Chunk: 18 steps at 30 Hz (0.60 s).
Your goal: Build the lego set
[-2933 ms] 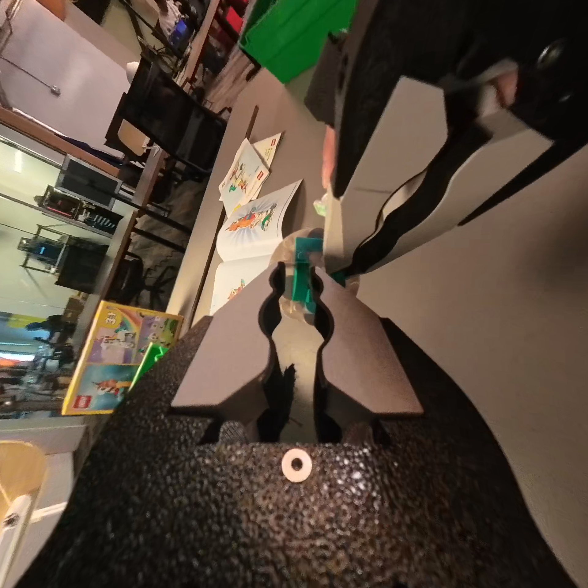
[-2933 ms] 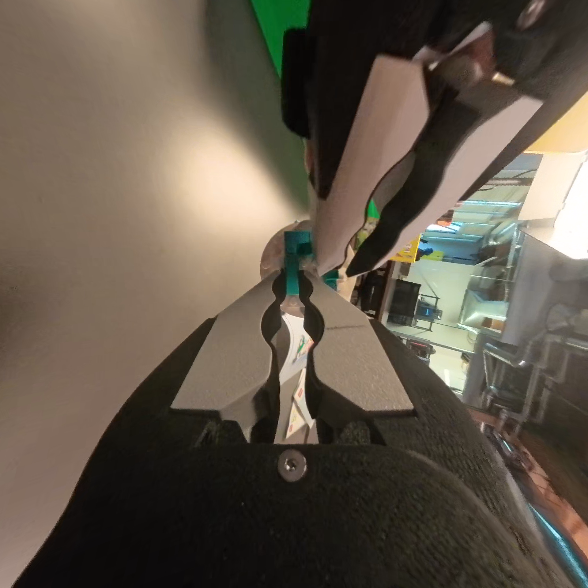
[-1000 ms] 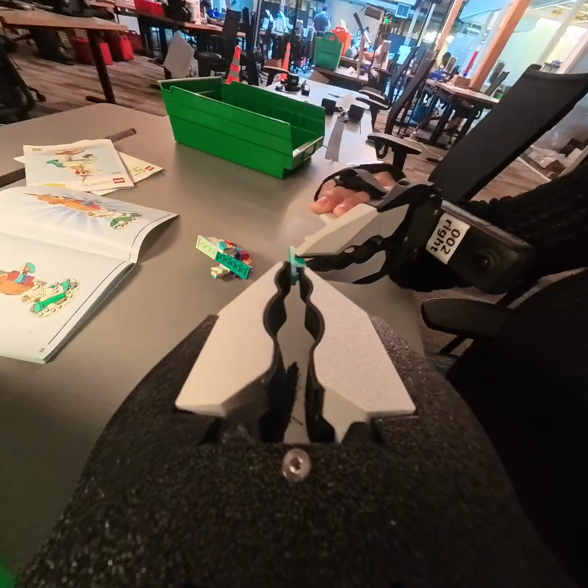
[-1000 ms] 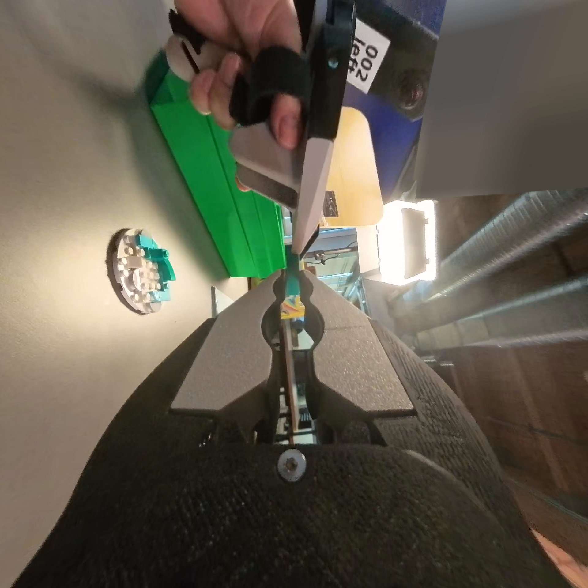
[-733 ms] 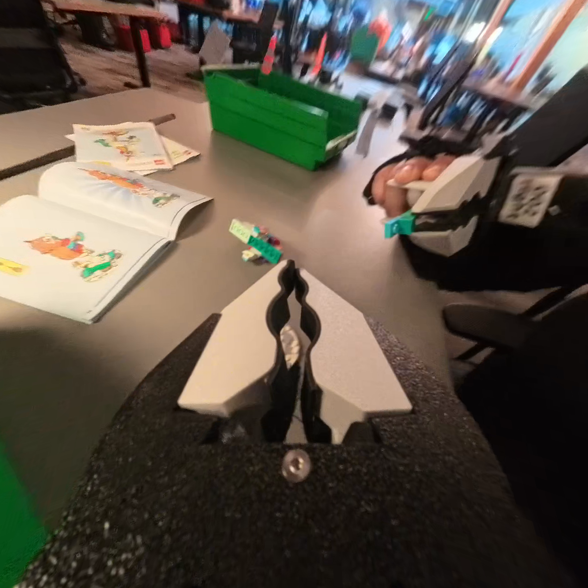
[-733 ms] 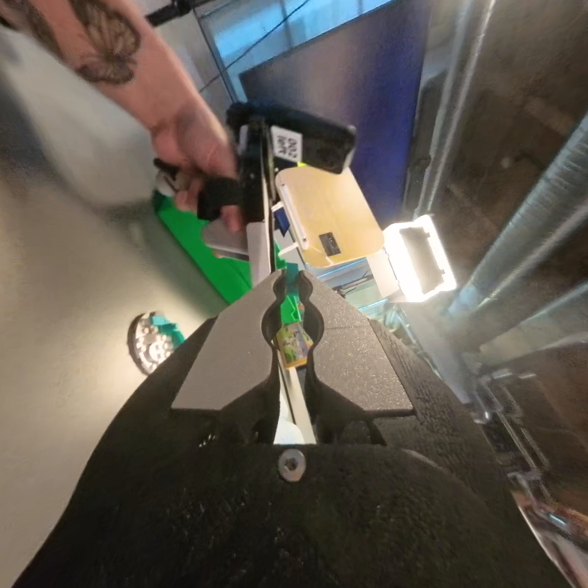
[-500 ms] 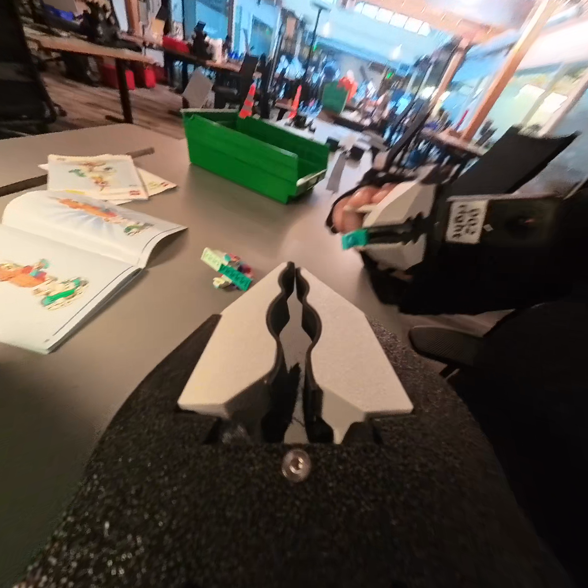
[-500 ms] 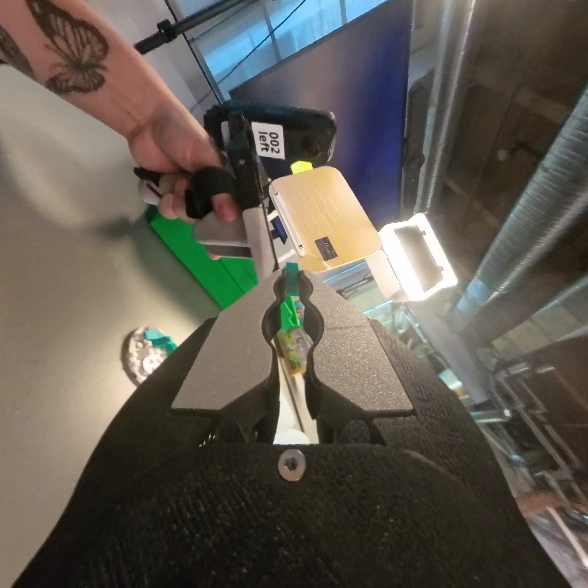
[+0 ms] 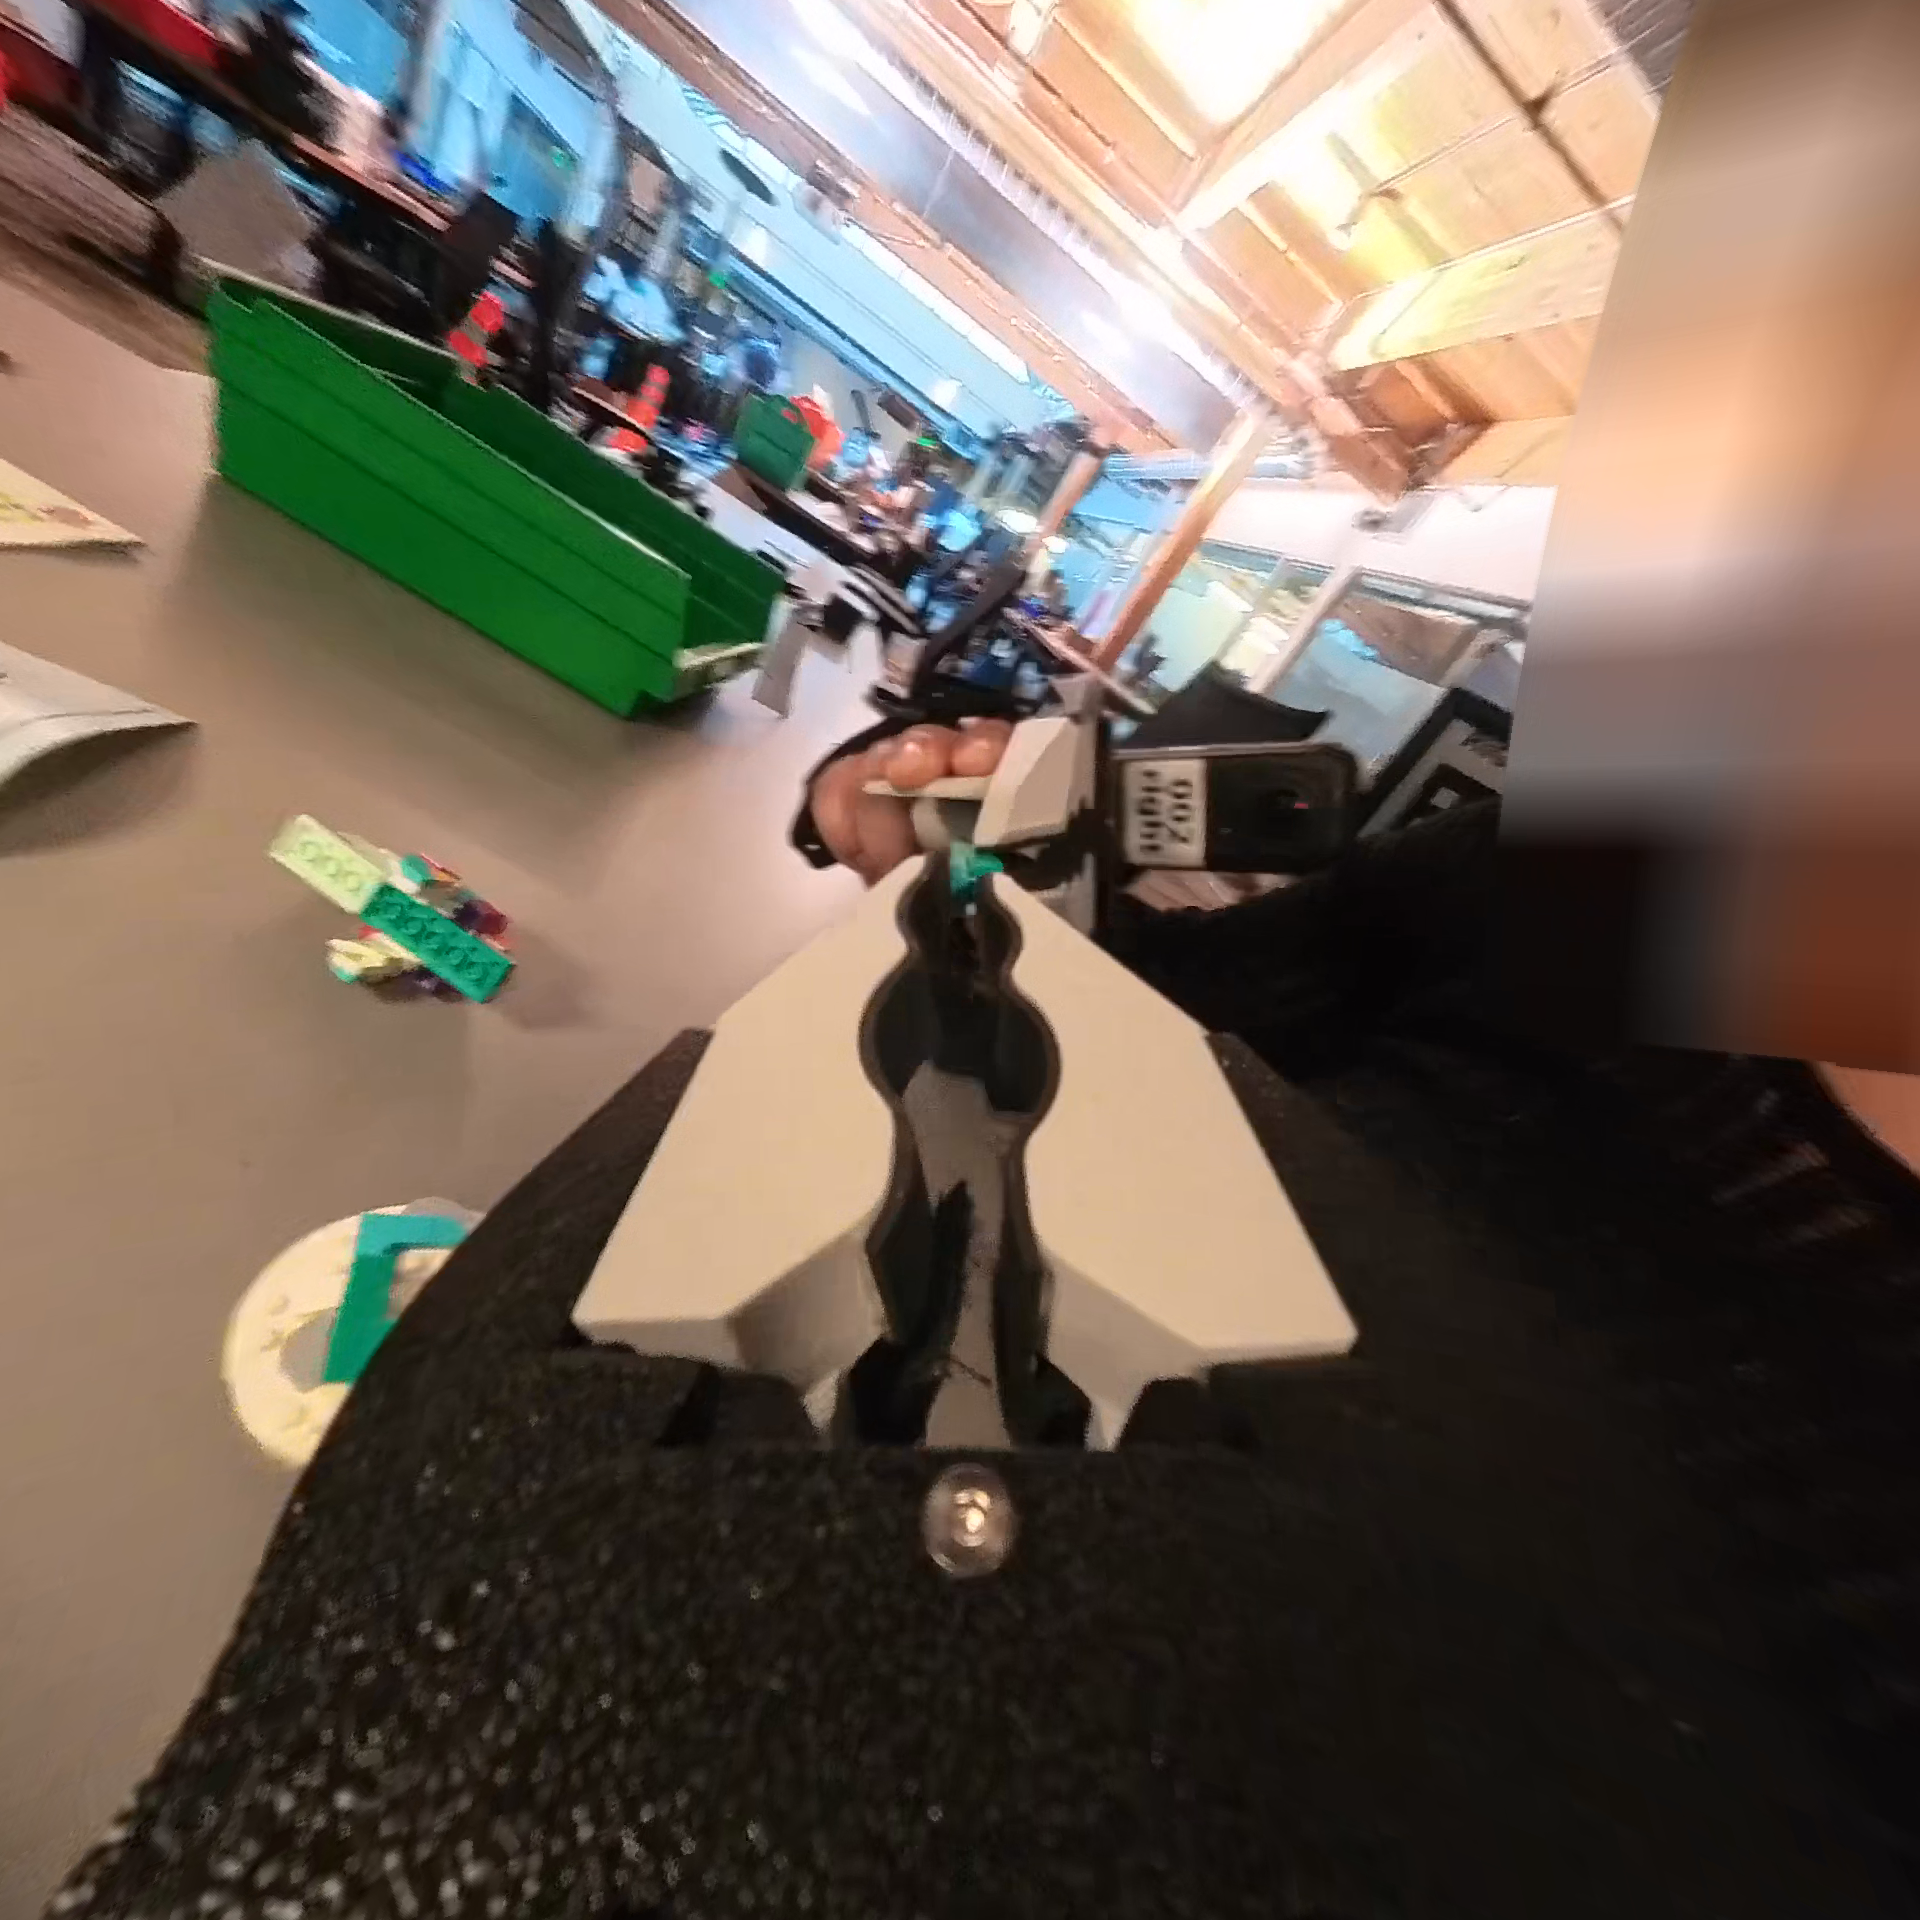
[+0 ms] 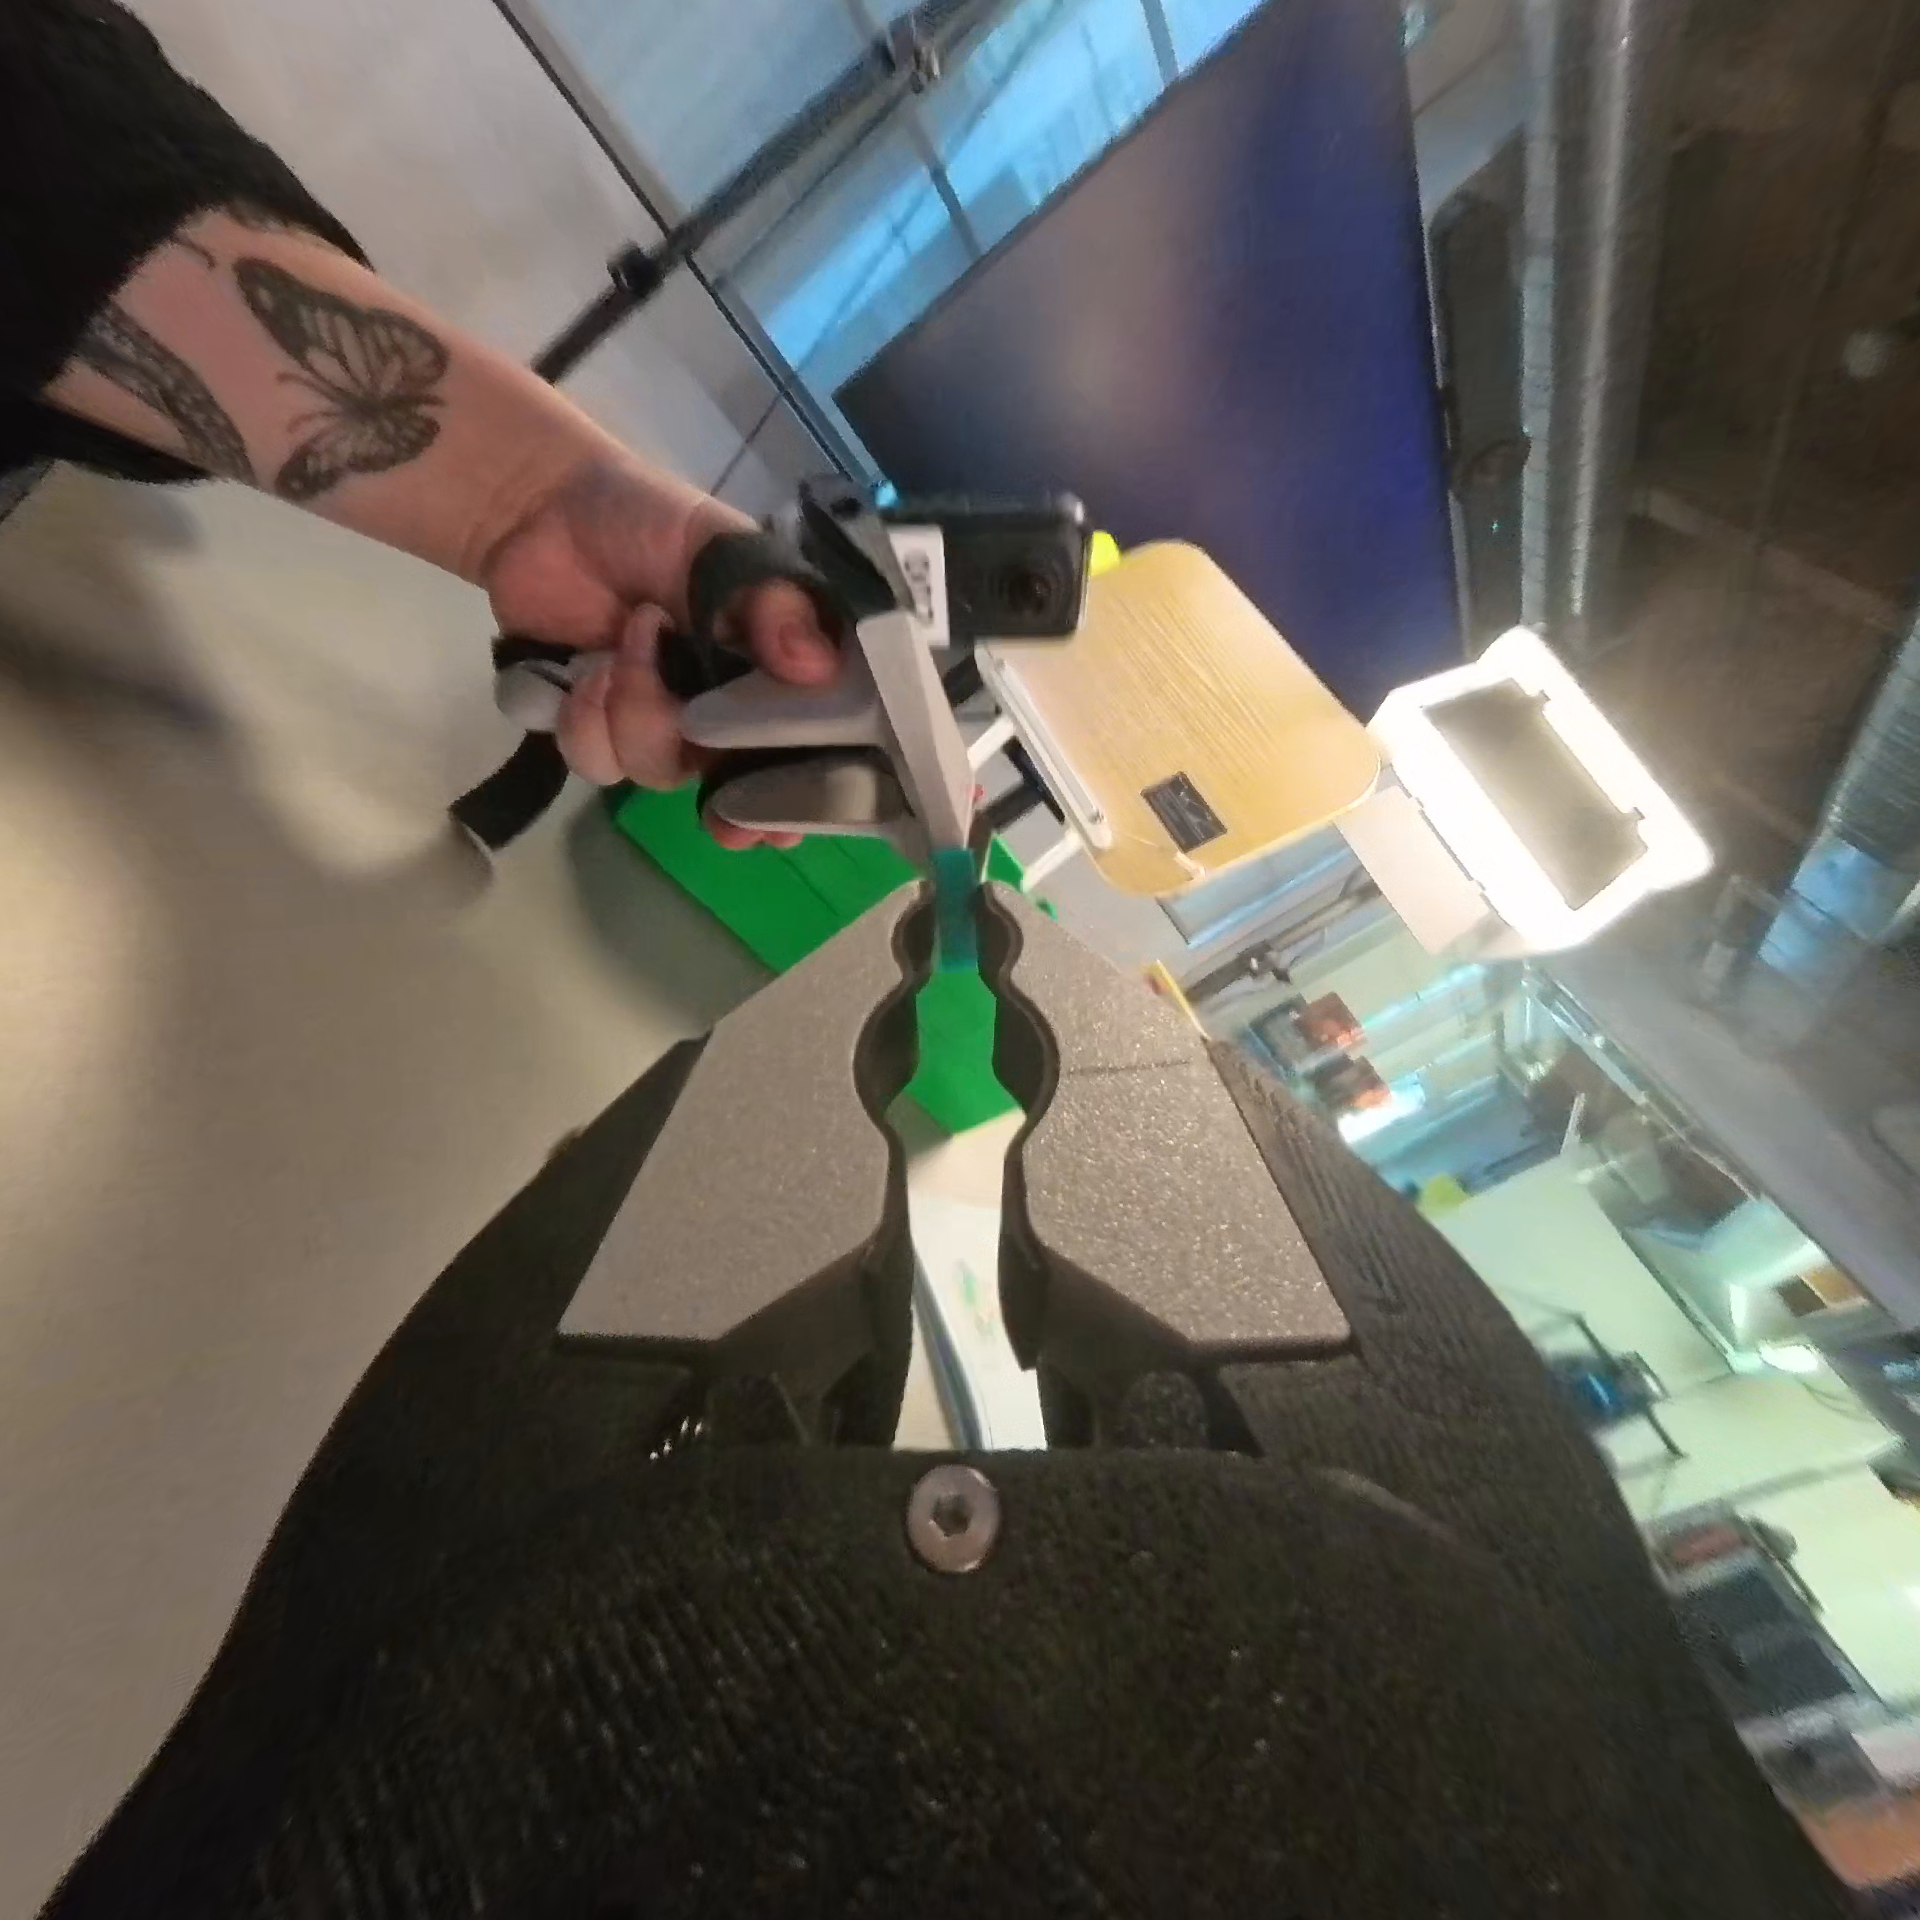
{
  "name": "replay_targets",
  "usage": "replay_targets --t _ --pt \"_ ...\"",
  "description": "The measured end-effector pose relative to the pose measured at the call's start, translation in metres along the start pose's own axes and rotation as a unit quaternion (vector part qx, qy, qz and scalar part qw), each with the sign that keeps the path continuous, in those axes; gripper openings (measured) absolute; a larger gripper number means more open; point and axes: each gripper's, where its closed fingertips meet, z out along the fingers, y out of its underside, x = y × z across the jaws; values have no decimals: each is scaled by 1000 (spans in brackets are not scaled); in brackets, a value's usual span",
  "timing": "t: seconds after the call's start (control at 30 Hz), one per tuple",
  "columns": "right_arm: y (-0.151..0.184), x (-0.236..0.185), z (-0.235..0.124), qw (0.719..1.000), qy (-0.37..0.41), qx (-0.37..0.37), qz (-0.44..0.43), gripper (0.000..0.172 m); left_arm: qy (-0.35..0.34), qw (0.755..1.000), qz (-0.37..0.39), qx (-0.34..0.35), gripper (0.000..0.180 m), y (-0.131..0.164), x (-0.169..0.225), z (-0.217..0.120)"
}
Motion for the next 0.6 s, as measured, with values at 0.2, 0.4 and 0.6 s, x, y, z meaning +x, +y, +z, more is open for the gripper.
replay_targets --t 0.2,0.4,0.6 --pt "28 3 12 982 52 -139 -116 13 -118 991 67 3 0 -3 -19 2" --pt "29 4 16 960 82 -179 -200 5 -141 988 70 9 0 -4 -25 2" --pt "-2 6 10 954 123 -115 -250 6 -227 967 103 58 0 -22 -54 -29"
